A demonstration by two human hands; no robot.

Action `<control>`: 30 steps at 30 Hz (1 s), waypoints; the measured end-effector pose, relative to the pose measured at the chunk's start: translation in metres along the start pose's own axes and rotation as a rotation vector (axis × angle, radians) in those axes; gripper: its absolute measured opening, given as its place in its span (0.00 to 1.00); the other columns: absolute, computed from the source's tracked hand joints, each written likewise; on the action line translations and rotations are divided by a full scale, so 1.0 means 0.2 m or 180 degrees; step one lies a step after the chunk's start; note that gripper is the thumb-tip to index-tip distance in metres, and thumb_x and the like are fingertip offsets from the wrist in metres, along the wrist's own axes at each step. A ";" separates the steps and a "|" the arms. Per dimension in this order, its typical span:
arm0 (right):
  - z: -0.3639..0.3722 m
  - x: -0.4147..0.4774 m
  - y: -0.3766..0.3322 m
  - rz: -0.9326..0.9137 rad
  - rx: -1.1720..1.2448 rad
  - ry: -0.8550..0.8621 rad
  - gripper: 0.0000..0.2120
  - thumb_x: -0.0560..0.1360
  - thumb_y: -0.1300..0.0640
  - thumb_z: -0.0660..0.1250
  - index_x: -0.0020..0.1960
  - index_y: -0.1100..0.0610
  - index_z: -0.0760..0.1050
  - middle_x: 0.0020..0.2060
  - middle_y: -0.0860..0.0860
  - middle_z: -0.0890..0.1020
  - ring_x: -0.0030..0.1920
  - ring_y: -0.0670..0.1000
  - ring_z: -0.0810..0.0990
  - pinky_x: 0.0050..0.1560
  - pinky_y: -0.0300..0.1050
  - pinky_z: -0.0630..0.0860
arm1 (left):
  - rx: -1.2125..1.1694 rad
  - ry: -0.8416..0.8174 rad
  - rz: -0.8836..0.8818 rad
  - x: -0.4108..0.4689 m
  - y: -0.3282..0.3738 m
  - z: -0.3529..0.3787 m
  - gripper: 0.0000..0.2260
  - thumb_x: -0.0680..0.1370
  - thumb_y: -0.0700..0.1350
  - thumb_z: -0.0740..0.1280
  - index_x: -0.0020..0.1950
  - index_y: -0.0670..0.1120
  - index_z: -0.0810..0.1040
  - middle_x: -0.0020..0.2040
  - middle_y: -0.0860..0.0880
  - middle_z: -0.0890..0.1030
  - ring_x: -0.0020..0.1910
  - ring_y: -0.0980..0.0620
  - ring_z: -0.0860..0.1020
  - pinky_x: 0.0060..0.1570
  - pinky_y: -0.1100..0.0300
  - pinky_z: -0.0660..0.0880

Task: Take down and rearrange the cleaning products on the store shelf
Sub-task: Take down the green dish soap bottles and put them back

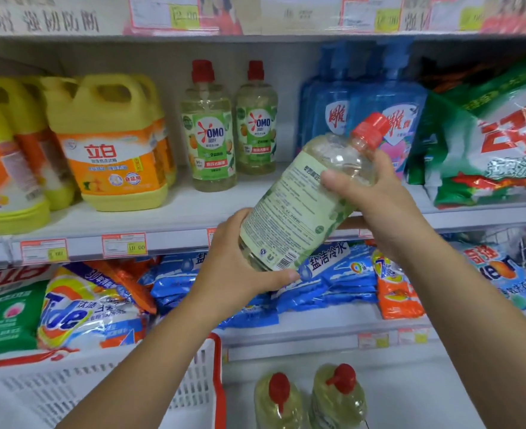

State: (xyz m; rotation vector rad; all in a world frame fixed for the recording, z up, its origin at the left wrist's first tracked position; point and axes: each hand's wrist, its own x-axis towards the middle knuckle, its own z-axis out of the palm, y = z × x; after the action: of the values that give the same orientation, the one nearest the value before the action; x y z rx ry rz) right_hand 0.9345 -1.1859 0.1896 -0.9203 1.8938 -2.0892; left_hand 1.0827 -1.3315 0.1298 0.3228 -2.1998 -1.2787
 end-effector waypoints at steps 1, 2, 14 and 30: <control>-0.01 0.00 0.00 -0.0027 0.0049 0.0086 0.33 0.58 0.41 0.79 0.60 0.42 0.73 0.53 0.45 0.85 0.53 0.50 0.85 0.57 0.61 0.80 | 0.0209 -0.0032 0.0027 0.01 -0.01 -0.01 0.38 0.57 0.53 0.84 0.58 0.70 0.66 0.58 0.66 0.71 0.55 0.72 0.72 0.50 0.76 0.70; -0.01 -0.01 0.01 -0.0047 0.0125 0.0107 0.30 0.60 0.44 0.79 0.59 0.44 0.74 0.52 0.46 0.85 0.52 0.51 0.85 0.56 0.61 0.80 | 0.0318 -0.0181 -0.0023 0.02 -0.01 -0.03 0.41 0.55 0.57 0.83 0.61 0.70 0.65 0.61 0.64 0.70 0.58 0.69 0.72 0.55 0.72 0.70; -0.02 -0.02 -0.05 0.0079 0.0136 -0.0948 0.35 0.59 0.46 0.79 0.64 0.44 0.72 0.56 0.46 0.84 0.56 0.50 0.83 0.53 0.56 0.79 | -0.0197 -0.0756 -0.0425 0.00 -0.03 -0.09 0.33 0.61 0.48 0.83 0.61 0.60 0.74 0.54 0.63 0.83 0.52 0.63 0.81 0.54 0.57 0.78; -0.24 -0.09 0.00 0.0482 0.0504 -0.1087 0.39 0.55 0.55 0.77 0.65 0.47 0.73 0.57 0.53 0.83 0.51 0.55 0.84 0.42 0.54 0.82 | -0.0326 -0.1156 -0.0335 0.05 -0.09 0.11 0.49 0.61 0.45 0.84 0.74 0.63 0.60 0.61 0.64 0.78 0.59 0.62 0.78 0.56 0.64 0.76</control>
State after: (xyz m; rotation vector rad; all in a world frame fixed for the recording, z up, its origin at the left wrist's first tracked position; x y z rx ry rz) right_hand 0.9223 -1.1359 0.1843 -0.9887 1.5523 -1.8270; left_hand 1.0606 -1.3289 0.1092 0.1780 -2.4287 -1.6069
